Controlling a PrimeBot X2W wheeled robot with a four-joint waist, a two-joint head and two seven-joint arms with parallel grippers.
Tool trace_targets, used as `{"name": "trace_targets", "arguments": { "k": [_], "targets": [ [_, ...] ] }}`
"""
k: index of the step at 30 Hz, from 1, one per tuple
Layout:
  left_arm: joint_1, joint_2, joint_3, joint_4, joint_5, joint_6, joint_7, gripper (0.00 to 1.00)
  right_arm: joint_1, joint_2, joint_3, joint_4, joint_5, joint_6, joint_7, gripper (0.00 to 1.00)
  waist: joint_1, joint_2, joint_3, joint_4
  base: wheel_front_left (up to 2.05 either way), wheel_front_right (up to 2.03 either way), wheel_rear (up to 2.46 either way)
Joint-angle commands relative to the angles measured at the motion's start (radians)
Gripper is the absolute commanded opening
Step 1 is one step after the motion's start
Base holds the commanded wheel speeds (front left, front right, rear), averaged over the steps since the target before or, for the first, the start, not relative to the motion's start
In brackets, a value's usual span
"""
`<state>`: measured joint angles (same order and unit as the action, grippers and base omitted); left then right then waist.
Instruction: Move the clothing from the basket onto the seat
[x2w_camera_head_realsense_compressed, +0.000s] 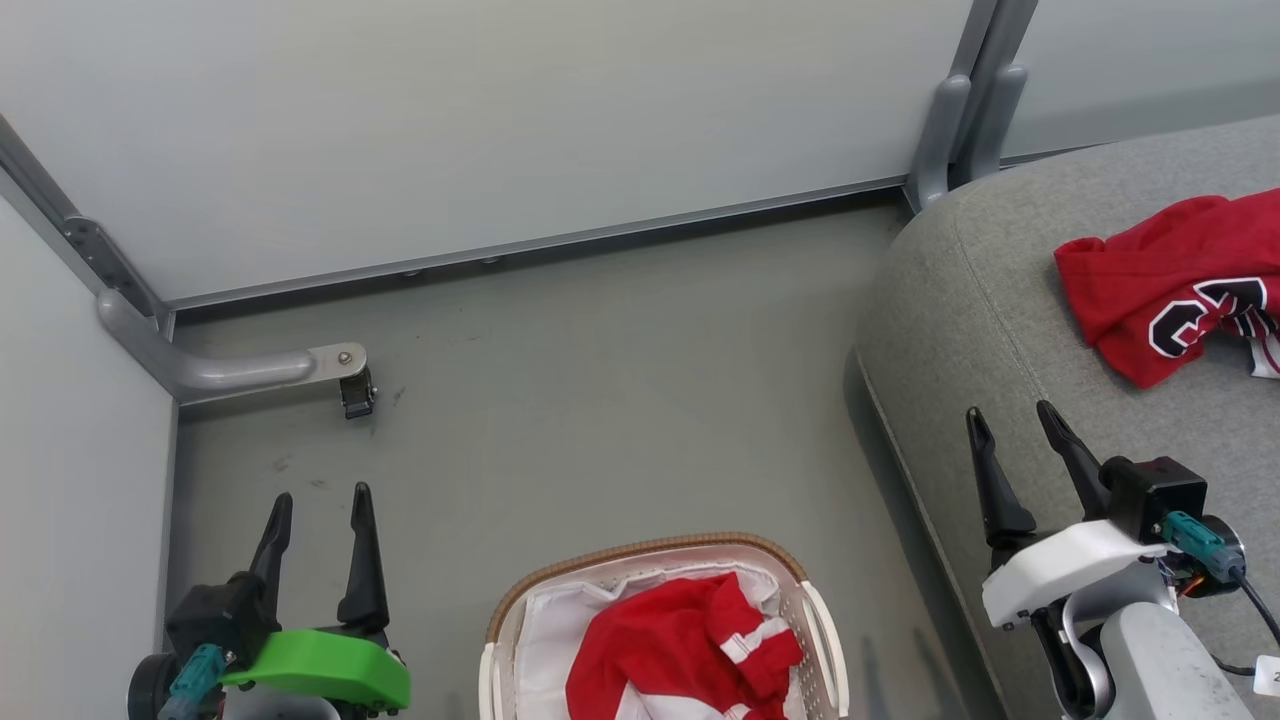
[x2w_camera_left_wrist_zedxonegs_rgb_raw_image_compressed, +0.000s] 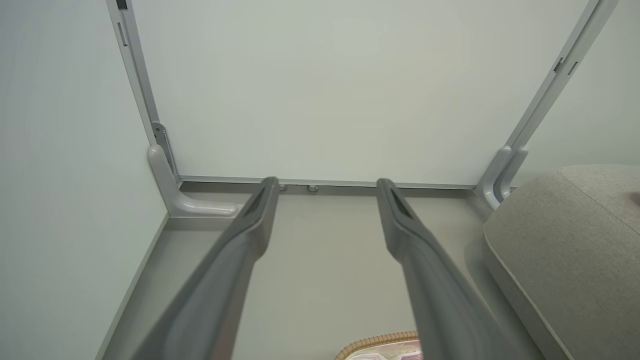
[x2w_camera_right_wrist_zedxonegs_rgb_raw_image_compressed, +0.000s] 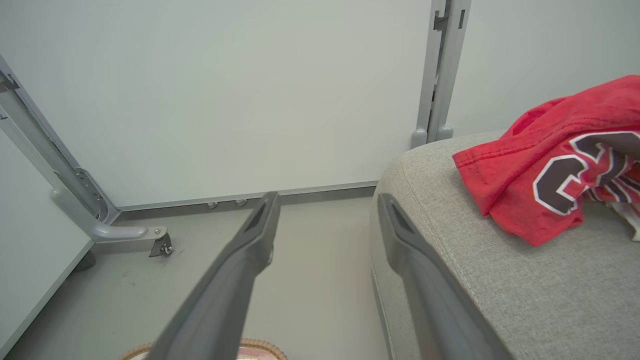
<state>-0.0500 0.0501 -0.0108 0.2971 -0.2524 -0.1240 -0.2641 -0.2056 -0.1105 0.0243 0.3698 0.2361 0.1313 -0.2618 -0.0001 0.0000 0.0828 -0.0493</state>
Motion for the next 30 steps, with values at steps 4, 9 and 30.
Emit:
{"name": "trace_targets", "arguments": {
  "k": [4,9,30],
  "targets": [
    [-0.003,0.001,-0.019,0.012,-0.009,-0.002,-0.001,1.0,-0.01,0.002,0.003,-0.007,-0.004,-0.001,-0.005,1.0,0.0001,0.0,0.01,-0.002,0.0,0.0,0.0],
    [-0.042,0.001,-0.074,0.039,-0.026,-0.005,0.0,1.0,-0.038,0.003,0.005,-0.025,-0.001,-0.001,-0.005,1.0,0.0001,0.0,0.045,-0.01,0.0,0.0,0.0],
    [-0.385,0.004,-0.432,0.364,-0.087,-0.008,-0.001,1.0,-0.255,0.017,0.054,-0.174,0.033,-0.001,-0.005,1.0,0.0001,0.0,0.405,-0.142,0.0,0.0,0.0]
  ]
}}
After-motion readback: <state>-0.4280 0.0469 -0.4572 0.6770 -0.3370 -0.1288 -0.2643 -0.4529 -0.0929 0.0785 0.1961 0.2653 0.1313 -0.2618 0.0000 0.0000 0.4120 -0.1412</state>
